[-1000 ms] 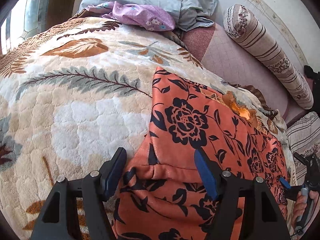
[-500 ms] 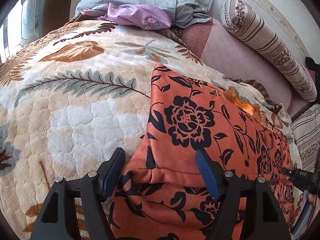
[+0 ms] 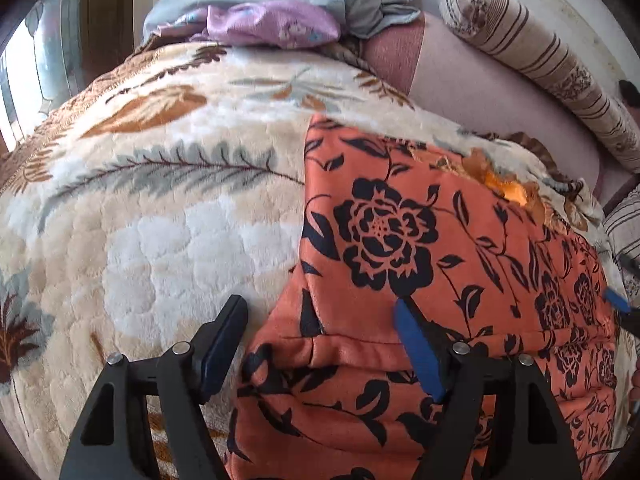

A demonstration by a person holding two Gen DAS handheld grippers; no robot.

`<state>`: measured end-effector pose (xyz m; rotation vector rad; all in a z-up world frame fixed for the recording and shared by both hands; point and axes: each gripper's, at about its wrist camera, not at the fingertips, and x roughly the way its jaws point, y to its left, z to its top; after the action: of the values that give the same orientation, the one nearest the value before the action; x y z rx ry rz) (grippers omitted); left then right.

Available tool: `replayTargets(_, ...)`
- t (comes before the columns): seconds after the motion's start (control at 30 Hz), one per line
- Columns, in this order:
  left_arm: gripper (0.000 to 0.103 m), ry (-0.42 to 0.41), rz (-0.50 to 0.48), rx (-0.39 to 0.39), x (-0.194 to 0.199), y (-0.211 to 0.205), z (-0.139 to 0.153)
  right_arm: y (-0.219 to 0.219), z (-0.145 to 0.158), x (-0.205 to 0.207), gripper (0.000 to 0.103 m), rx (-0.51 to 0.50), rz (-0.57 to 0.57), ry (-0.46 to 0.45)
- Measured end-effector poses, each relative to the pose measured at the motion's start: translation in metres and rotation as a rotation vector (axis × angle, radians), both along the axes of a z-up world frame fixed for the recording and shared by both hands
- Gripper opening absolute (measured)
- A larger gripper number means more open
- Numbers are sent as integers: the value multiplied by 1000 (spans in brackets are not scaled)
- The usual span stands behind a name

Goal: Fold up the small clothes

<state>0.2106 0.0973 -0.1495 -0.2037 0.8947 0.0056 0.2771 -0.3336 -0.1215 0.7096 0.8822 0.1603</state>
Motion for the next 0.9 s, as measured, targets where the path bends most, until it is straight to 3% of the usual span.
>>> replayTargets(0.03, 76, -23, 3, -5, -3, 2, 6, -7, -19, 4, 77, 41, -47, 72)
replayTargets(0.07, 76, -66, 15, -10, -7, 5, 13, -11, -17, 0, 73, 76, -74, 49)
replayTargets(0.13, 76, -119, 57, -2, -13, 11, 22, -4, 5, -8, 74, 55, -22, -37)
replayTargets(0.17, 76, -92, 61, 5, -9, 12, 19, 0, 13, -9, 74, 62, 6, -83)
replayTargets(0.23, 76, 65, 29, 11, 8, 11, -5, 0, 10, 0, 81, 45, 6, -89)
replayTargets(0.27, 76, 37, 33, 35, 7, 9, -3, -3, -2, 9, 86, 3, -19, -19)
replayTargets(0.3, 76, 7, 44, 46, 3, 6, 4, -10, -15, 16, 85, 30, -33, 28)
replayTargets(0.33, 76, -43, 41, 34, -3, 6, 13, -15, -12, 11, 82, 61, -66, 12)
replayTargets(0.4, 76, -130, 37, 29, -14, 5, 28, -6, 11, 5, 84, 54, -16, -76)
replayTargets(0.47, 78, -62, 29, 20, -6, 5, 18, 1, 21, 8, 85, 25, 28, -145)
replayTargets(0.5, 78, 34, 8, -7, 4, 5, 3, 0, 15, 18, 86, -18, 26, -103)
replayTargets(0.53, 79, 60, 2, -5, 8, 4, -6, -2, 0, 30, 87, -55, 16, -11)
replayTargets(0.57, 79, 23, 7, 11, 6, 2, -1, -9, -11, 36, 86, -6, 6, 21)
replayTargets(0.63, 79, -10, -14, 1, 3, 1, 6, -11, 7, 25, 86, 17, -46, -23)
replayTargets(0.7, 79, -49, -1, -19, 0, 5, 8, 1, 30, 7, 86, -23, -20, -100)
replayTargets(0.83, 79, -18, 28, -84, -2, 15, -7, 21, 49, -48, 86, -73, 31, -126)
replayTargets(0.9, 79, -50, 34, -103, -12, 19, -2, 28, 51, -85, 86, -85, 43, -118)
